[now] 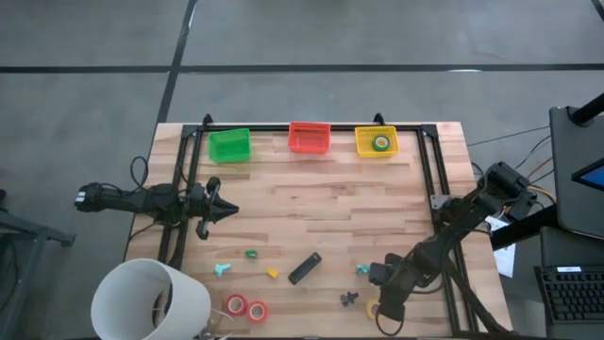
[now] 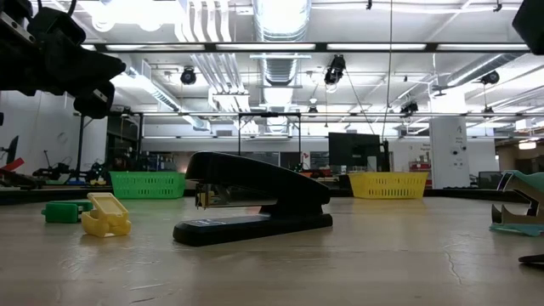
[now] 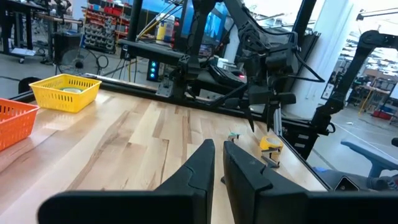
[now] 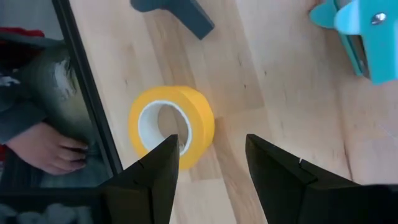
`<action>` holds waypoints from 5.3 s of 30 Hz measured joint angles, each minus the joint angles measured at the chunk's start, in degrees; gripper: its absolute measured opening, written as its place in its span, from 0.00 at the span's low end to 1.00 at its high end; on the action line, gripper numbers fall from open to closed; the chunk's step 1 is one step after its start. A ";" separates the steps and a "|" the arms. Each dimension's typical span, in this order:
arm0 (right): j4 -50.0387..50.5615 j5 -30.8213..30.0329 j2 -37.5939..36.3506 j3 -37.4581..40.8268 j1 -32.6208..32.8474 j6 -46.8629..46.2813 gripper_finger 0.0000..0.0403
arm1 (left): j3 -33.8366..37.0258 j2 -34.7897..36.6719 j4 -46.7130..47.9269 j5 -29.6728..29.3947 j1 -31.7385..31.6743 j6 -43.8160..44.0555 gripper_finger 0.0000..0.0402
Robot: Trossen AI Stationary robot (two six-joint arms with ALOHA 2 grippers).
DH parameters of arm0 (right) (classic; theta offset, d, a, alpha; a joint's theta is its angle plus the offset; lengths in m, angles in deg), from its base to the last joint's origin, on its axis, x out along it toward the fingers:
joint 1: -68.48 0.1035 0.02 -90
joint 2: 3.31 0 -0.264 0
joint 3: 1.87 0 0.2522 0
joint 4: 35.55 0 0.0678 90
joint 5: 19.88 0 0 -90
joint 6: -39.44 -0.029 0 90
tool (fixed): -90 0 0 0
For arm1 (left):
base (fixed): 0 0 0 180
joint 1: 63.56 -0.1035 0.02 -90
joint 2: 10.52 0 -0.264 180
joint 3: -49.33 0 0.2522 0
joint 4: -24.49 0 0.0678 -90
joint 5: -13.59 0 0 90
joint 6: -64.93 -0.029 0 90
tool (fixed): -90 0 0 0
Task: Pick and place Stapler, Stapler remover, tape
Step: Put the yellow tape into the yellow bin, then put the right blue staple remover into the orange bin
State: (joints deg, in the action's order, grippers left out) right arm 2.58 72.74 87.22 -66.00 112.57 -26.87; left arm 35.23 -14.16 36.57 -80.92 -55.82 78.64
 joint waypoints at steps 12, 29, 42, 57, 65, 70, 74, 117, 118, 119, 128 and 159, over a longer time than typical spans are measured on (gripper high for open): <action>-5.77 -0.14 4.79 -0.02 0.31 1.15 0.45 | 0.00 -0.09 -0.01 0.00 0.01 0.01 0.09; -6.21 -0.19 7.72 -0.06 0.15 3.63 0.35 | 0.00 -0.09 -0.01 -0.01 -0.01 0.01 0.09; -5.36 -0.86 4.15 0.00 -0.24 2.92 0.08 | 0.00 -0.09 -0.01 -0.02 0.01 0.01 0.09; 12.08 -10.83 -8.66 -1.71 -6.38 6.94 0.10 | 0.00 -0.20 -0.01 0.00 0.00 0.01 0.09; 26.65 -26.75 -22.40 -3.96 -17.58 14.23 0.11 | 0.00 -0.26 -0.01 0.00 0.01 0.01 0.09; 27.34 -35.51 -30.82 -4.50 -29.06 20.39 0.11 | 0.00 -0.26 -0.01 0.00 0.00 0.01 0.09; 27.32 -35.86 -34.64 -4.63 -41.36 23.84 0.11 | 0.00 -0.26 -0.01 0.00 0.01 0.01 0.09; 11.46 -10.13 0.36 -10.47 -99.03 54.24 0.12 | 0.00 -0.26 -0.01 0.00 0.00 0.01 0.09; 11.46 -10.17 0.36 -10.49 -99.08 54.00 0.12 | 0.00 -0.26 -0.01 0.00 -0.01 -0.01 0.09; 11.45 -10.30 0.36 -10.39 -99.17 53.84 0.12 | 0.00 -0.26 -0.01 -0.01 0.00 -0.01 0.09; 12.25 -10.26 0.47 -8.19 -99.93 53.22 0.13 | 0.00 -0.26 -0.01 0.00 0.00 0.00 0.09; 10.59 -13.98 0.44 -7.21 -99.89 53.36 0.28 | 0.00 -0.26 -0.01 0.00 -0.01 -0.01 0.09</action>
State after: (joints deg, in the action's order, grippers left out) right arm 13.17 58.76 87.66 -73.22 12.69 26.49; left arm 35.23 -14.42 36.55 -80.92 -55.83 78.63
